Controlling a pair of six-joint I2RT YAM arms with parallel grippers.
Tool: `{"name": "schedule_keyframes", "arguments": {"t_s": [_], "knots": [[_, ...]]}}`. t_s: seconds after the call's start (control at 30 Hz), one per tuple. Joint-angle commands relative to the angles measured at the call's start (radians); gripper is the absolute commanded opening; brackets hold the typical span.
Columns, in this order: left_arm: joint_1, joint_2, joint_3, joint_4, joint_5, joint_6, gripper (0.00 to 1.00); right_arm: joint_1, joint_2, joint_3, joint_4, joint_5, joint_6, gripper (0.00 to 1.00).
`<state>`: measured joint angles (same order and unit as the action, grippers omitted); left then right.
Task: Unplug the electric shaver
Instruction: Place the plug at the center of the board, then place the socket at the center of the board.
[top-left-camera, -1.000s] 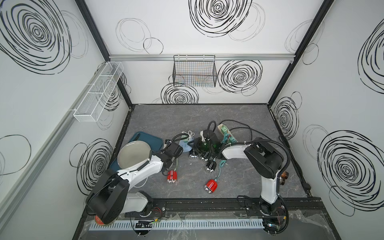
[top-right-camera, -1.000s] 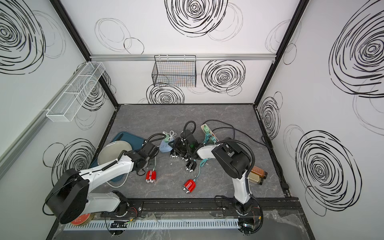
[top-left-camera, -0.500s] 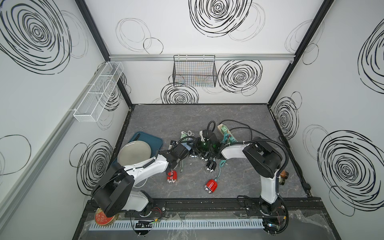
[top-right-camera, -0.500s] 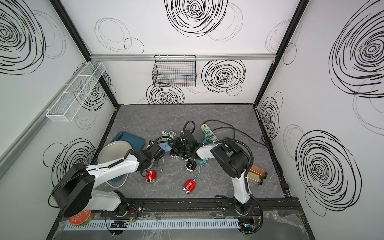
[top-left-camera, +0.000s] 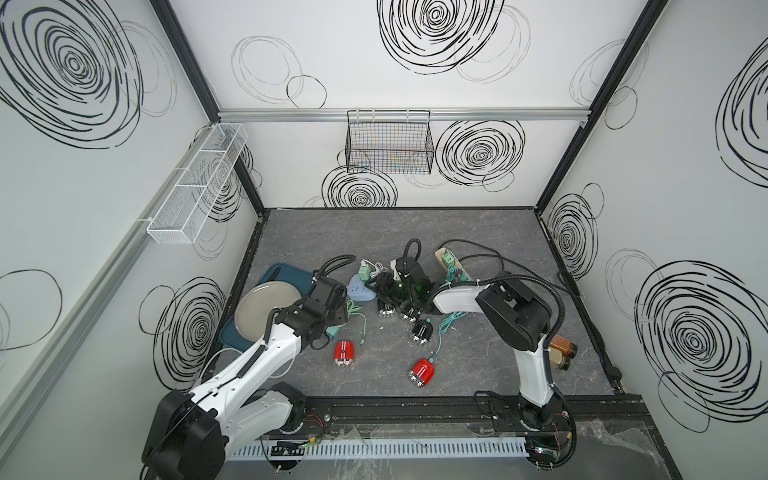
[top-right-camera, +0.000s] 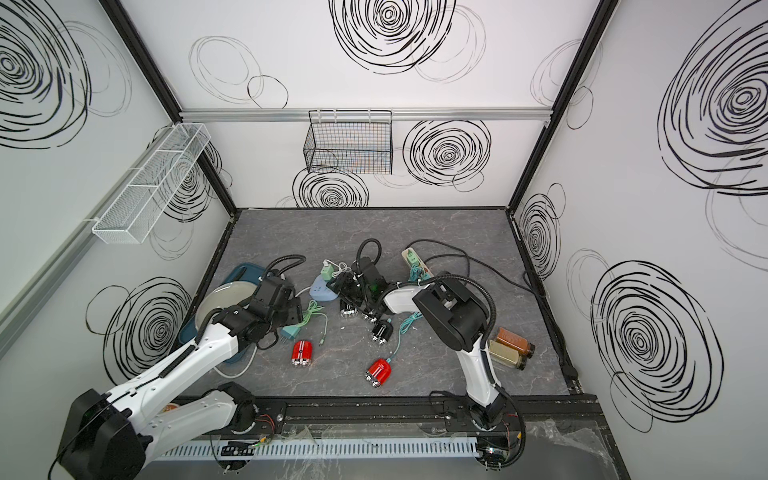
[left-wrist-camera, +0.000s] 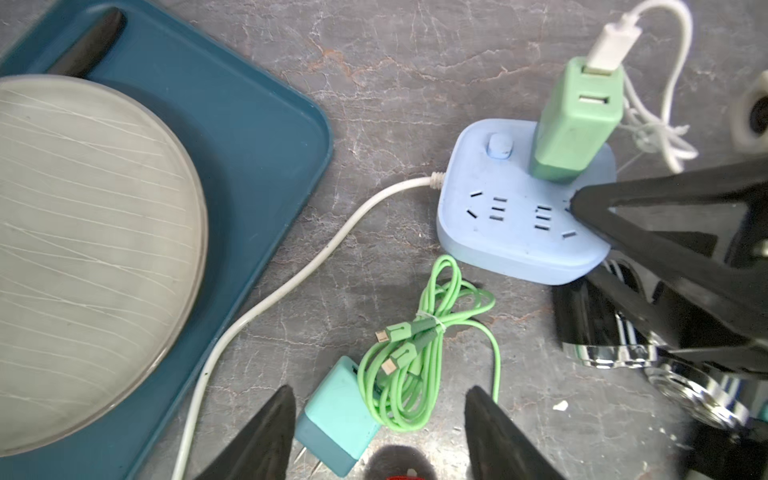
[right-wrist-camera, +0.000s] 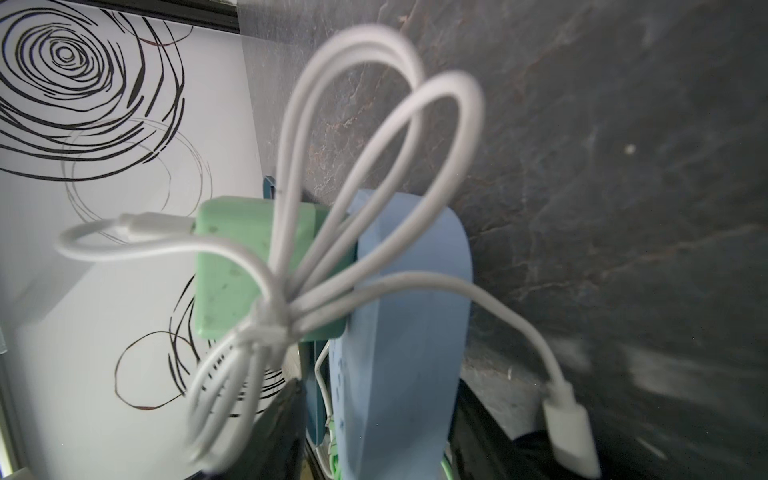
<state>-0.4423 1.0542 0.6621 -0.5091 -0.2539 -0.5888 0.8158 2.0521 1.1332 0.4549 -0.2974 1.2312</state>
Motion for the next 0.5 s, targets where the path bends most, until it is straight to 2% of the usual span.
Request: {"name": "schedule_keyframes", "arguments": {"t_s": [0.0,0.13,0.27,0.47], "knots": [[0.007,-0.001,-0.018,0.077,0.089,-0.015,0.68,-0.007,-0.041,-0.004,-0.127,0.057,-0.05,0.59],[-0.013,0.012,-0.024,0.158,0.134,-0.025,0.66,-0.012,-0.094,-0.031,-0.195,0.082,-0.096,0.59],[-0.058,0.04,-0.031,0.234,0.143,-0.035,0.62,-0.007,-0.161,-0.071,-0.211,0.084,-0.151,0.54],[-0.111,0.087,-0.047,0.357,0.184,-0.053,0.59,-0.013,-0.275,-0.083,-0.358,0.096,-0.337,0.47]]}}
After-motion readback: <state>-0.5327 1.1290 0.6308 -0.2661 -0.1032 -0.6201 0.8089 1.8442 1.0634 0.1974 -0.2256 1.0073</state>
